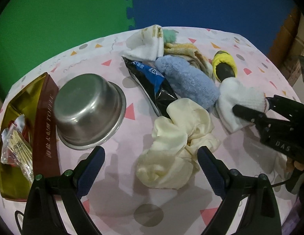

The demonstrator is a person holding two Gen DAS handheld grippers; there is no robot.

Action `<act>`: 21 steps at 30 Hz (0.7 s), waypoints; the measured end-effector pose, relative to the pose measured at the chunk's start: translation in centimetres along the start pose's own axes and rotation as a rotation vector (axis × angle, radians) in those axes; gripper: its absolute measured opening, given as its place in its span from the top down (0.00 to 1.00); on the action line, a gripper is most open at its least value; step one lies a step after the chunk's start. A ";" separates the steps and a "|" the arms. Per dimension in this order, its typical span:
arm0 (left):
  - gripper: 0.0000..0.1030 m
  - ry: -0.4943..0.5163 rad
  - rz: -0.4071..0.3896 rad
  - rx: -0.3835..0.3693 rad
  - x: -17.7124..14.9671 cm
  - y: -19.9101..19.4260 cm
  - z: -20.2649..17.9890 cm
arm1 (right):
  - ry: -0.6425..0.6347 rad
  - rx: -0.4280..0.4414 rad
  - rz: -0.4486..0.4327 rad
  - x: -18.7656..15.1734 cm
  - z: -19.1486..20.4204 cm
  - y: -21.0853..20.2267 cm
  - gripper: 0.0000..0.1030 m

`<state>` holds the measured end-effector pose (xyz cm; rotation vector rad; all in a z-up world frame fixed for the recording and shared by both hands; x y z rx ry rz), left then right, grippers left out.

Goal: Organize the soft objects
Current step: 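Grasp the cream scrunchie with the left tool while the right tool grasps the white glove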

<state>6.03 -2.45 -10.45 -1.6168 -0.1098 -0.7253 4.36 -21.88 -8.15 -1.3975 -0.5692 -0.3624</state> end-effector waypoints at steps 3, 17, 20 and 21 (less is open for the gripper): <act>0.09 -0.003 0.007 -0.005 0.0 0.3 -0.1 | 0.023 -0.035 -0.010 -0.1 -1.0 -0.3 0.61; 0.59 -0.006 0.045 -0.078 -0.2 1.0 -1.2 | 0.124 -0.047 -0.017 -0.9 -4.6 -0.3 0.59; 0.81 -0.021 0.057 -0.138 -0.2 1.1 -1.2 | 0.125 -0.045 -0.018 -0.9 -4.6 -0.3 0.59; 0.84 -0.031 0.060 -0.150 -0.1 1.1 -1.3 | 0.125 -0.045 -0.018 -0.9 -4.6 -0.4 0.59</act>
Point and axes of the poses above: each gripper's, at about its wrist camera, not at the fingertips, and y roughly the way its jaws point, z to its left, x to its top, the point moved 1 cm from there along y, roughly the way its jaws point
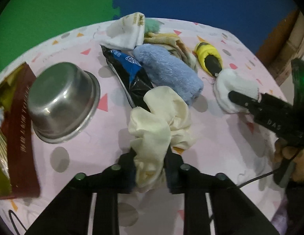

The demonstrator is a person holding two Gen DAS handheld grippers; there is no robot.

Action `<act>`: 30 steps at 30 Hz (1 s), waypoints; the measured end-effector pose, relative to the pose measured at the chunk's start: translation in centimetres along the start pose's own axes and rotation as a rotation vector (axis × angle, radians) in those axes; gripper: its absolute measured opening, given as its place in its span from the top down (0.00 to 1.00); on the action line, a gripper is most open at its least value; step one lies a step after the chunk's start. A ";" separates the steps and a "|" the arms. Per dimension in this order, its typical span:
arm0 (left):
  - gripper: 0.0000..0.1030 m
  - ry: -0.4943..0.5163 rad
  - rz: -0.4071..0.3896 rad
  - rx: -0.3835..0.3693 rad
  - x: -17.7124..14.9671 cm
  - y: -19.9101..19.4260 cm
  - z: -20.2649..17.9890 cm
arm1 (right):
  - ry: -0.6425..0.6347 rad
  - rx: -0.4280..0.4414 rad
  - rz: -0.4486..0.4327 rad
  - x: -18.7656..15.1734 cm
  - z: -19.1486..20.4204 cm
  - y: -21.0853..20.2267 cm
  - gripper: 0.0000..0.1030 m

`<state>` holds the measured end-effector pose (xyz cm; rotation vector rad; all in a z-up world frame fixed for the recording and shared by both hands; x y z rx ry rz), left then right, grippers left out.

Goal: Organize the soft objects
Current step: 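Grasp the cream scrunchie with the left tool while the right tool grasps the white glove, then carry the cream scrunchie into the gold tin and release it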

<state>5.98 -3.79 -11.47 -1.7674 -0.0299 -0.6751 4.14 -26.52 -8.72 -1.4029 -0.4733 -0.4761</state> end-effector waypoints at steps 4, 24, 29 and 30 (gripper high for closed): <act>0.88 -0.011 -0.007 -0.010 -0.1 -0.5 0.2 | -0.001 -0.001 0.000 0.0 0.0 0.0 0.59; 0.89 -0.037 -0.125 0.034 0.9 -6.3 2.1 | 0.010 0.011 0.001 0.0 -0.1 0.0 0.59; 0.89 -0.078 -0.155 0.098 1.6 -7.8 4.9 | 0.011 0.012 0.001 0.0 -0.1 0.0 0.59; 0.89 -0.090 -0.160 0.112 1.8 -8.0 5.5 | 0.011 0.012 0.001 0.0 -0.1 0.0 0.59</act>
Point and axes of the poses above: each gripper's, at about its wrist camera, not at the fingertips, and y roughly the way its jaws point, z to its left, x to its top, the point moved 1 cm from there along y, roughly the way its jaws point
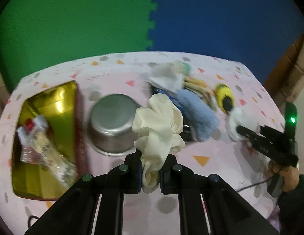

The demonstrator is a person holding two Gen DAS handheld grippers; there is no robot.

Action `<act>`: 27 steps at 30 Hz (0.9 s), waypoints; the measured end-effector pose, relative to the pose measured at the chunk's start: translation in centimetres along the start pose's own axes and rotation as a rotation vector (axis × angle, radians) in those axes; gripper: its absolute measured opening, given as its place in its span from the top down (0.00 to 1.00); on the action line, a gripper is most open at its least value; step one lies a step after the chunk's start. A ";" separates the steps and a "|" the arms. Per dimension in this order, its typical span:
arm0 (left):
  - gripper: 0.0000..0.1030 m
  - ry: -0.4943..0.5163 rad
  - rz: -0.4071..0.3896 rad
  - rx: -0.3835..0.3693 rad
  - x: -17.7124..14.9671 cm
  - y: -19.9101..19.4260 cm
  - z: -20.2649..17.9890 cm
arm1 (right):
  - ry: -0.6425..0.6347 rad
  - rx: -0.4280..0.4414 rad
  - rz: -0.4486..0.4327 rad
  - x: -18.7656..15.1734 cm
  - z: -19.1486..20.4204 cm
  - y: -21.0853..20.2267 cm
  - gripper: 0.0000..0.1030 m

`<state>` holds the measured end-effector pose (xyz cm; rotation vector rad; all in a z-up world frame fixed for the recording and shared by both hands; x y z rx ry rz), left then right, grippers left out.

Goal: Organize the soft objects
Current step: 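Carry the cream scrunchie into the gold tin and release it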

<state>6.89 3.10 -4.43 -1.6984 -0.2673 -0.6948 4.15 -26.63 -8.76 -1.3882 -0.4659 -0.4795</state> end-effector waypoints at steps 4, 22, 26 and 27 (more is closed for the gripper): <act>0.89 -0.045 -0.015 0.052 1.0 -0.4 3.0 | 0.001 0.001 0.000 0.0 -0.1 0.0 0.59; 0.89 -0.217 0.024 0.230 4.1 3.1 14.4 | -0.001 -0.003 0.000 0.0 0.0 0.0 0.59; 0.89 -0.271 0.055 0.201 4.6 4.7 16.1 | 0.001 -0.001 0.000 0.0 0.0 0.0 0.59; 0.89 -0.280 0.062 0.202 4.7 5.1 16.5 | 0.001 -0.001 0.000 0.0 0.0 0.0 0.59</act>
Point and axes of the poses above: each gripper's, at about its wrist camera, not at the fingertips, and y roughly the way its jaws point, z to its left, x to its top, the point moved 1 cm from there along y, roughly the way its jaws point
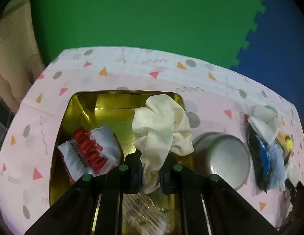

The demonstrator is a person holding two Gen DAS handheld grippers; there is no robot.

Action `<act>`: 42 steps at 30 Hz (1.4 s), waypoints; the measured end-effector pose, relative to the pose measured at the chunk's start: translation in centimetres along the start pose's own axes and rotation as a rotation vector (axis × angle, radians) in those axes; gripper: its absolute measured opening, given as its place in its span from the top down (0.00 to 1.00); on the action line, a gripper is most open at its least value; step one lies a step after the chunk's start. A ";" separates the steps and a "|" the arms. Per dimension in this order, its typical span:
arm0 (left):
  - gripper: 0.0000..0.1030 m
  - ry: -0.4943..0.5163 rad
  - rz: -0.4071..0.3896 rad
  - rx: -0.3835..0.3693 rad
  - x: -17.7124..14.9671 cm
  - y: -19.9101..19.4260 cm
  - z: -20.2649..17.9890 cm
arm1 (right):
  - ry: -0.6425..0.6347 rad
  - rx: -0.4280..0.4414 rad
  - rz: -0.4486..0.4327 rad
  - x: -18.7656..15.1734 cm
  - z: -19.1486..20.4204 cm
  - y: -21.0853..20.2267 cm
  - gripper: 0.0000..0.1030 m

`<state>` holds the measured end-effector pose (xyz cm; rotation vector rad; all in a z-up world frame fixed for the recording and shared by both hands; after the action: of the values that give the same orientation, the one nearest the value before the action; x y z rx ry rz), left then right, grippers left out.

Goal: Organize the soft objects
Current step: 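Carry the cream scrunchie into the gold tin and release it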

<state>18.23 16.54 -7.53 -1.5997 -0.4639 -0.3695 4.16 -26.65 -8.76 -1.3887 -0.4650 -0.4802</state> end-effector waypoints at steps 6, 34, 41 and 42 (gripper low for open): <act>0.89 -0.027 0.039 0.010 0.7 1.9 1.1 | 0.000 0.000 0.000 0.0 0.0 0.0 0.59; 0.50 0.050 -0.021 0.112 -1.1 -1.9 0.2 | 0.001 -0.001 0.001 0.0 0.0 0.0 0.58; 0.50 0.080 -0.103 0.118 -3.6 -5.7 -0.7 | 0.003 0.001 0.002 0.0 0.0 0.1 0.58; 0.50 0.081 -0.111 0.114 -3.8 -6.0 -0.7 | 0.002 0.000 0.002 0.0 0.1 0.1 0.58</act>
<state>11.94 15.90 -4.17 -1.4470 -0.5037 -0.4821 4.20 -26.56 -8.82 -1.3882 -0.4620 -0.4801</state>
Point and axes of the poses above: each gripper's, at about its wrist camera, not at the fingertips, and y roughly the way its jaws point, z to its left, x to its top, the point moved 1 cm from there along y, roughly the way its jaws point
